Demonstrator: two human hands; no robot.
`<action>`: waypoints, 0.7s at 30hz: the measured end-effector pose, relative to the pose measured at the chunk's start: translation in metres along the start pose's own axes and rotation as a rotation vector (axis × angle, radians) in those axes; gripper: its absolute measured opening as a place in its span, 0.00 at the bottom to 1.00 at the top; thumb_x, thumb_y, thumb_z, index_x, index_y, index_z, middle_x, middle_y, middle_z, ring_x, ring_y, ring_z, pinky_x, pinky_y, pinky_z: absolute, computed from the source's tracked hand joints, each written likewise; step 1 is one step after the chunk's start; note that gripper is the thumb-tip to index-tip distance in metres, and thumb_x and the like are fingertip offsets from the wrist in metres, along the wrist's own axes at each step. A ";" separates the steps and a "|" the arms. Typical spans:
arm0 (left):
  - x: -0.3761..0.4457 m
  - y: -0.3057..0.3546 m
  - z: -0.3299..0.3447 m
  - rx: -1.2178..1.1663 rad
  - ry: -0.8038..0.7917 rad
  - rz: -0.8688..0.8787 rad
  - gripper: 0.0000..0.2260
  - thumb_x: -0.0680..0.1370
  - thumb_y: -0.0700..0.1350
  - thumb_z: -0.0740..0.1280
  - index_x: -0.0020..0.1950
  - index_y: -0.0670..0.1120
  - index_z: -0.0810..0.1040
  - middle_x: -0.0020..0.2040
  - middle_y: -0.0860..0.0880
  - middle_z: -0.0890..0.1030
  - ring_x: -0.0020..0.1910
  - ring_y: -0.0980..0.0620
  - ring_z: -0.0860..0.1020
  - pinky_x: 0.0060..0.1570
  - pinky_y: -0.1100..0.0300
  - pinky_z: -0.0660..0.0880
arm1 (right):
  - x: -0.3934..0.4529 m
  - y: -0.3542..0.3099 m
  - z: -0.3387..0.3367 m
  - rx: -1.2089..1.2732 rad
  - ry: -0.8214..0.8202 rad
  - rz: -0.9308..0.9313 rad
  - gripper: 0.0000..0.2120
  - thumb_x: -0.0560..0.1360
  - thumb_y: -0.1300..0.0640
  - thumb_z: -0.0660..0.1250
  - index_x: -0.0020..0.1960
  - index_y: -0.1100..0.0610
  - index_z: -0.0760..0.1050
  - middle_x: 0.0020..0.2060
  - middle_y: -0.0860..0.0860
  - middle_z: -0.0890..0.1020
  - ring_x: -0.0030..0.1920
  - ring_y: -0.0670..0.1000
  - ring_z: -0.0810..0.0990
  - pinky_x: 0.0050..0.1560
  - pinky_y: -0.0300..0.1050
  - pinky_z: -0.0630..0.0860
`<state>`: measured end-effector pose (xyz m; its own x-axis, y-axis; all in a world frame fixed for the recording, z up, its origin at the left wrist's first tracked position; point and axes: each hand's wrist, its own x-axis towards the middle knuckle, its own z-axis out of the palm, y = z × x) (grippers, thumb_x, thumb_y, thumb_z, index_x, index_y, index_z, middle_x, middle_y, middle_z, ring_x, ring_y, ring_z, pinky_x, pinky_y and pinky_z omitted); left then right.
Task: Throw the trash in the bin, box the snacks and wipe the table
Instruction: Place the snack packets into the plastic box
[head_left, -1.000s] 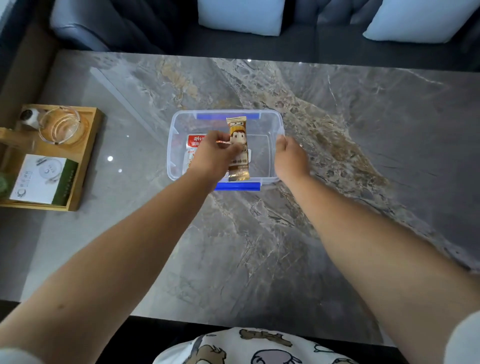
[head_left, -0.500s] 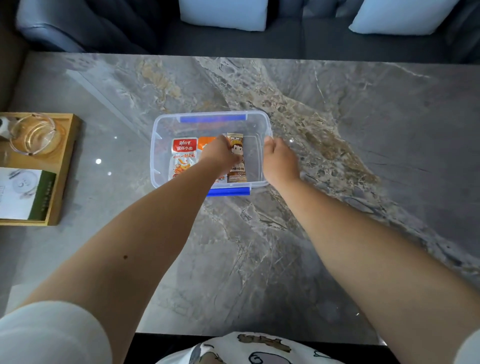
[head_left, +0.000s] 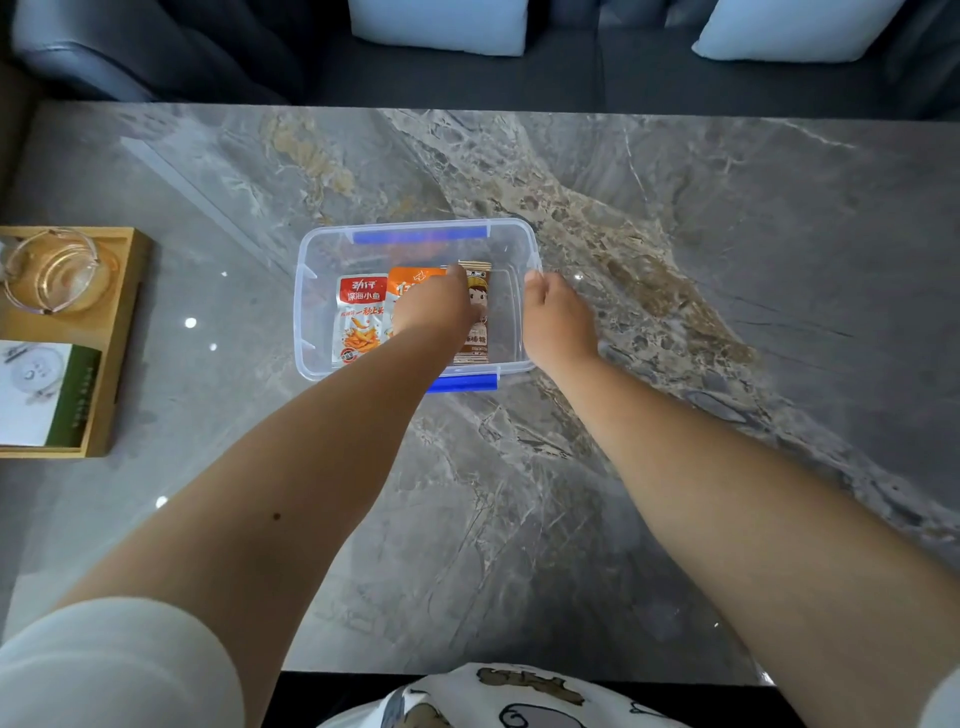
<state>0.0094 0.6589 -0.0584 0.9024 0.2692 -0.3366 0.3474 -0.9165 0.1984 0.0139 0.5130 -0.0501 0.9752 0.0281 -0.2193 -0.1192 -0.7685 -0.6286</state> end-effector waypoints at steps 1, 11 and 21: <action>0.001 -0.001 0.001 0.013 -0.006 0.003 0.16 0.77 0.53 0.64 0.60 0.46 0.69 0.32 0.51 0.71 0.36 0.45 0.74 0.26 0.59 0.62 | 0.000 0.000 0.000 0.000 0.000 -0.001 0.20 0.82 0.45 0.47 0.48 0.58 0.72 0.32 0.48 0.72 0.31 0.45 0.70 0.28 0.42 0.60; 0.004 -0.007 0.002 0.053 -0.002 0.056 0.16 0.78 0.52 0.63 0.62 0.46 0.65 0.34 0.49 0.72 0.29 0.49 0.69 0.25 0.59 0.60 | -0.001 -0.001 0.000 -0.010 0.009 -0.004 0.20 0.82 0.46 0.47 0.49 0.57 0.72 0.31 0.46 0.71 0.31 0.43 0.68 0.28 0.41 0.58; 0.010 -0.002 0.007 0.142 -0.075 0.102 0.13 0.79 0.42 0.57 0.64 0.43 0.69 0.33 0.48 0.68 0.37 0.41 0.74 0.33 0.50 0.72 | 0.000 0.001 0.000 -0.008 0.003 0.004 0.22 0.82 0.45 0.47 0.53 0.59 0.73 0.32 0.46 0.70 0.32 0.43 0.68 0.28 0.41 0.58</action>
<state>0.0158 0.6610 -0.0687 0.9079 0.1544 -0.3896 0.2104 -0.9719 0.1051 0.0141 0.5128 -0.0510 0.9754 0.0233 -0.2192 -0.1212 -0.7738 -0.6217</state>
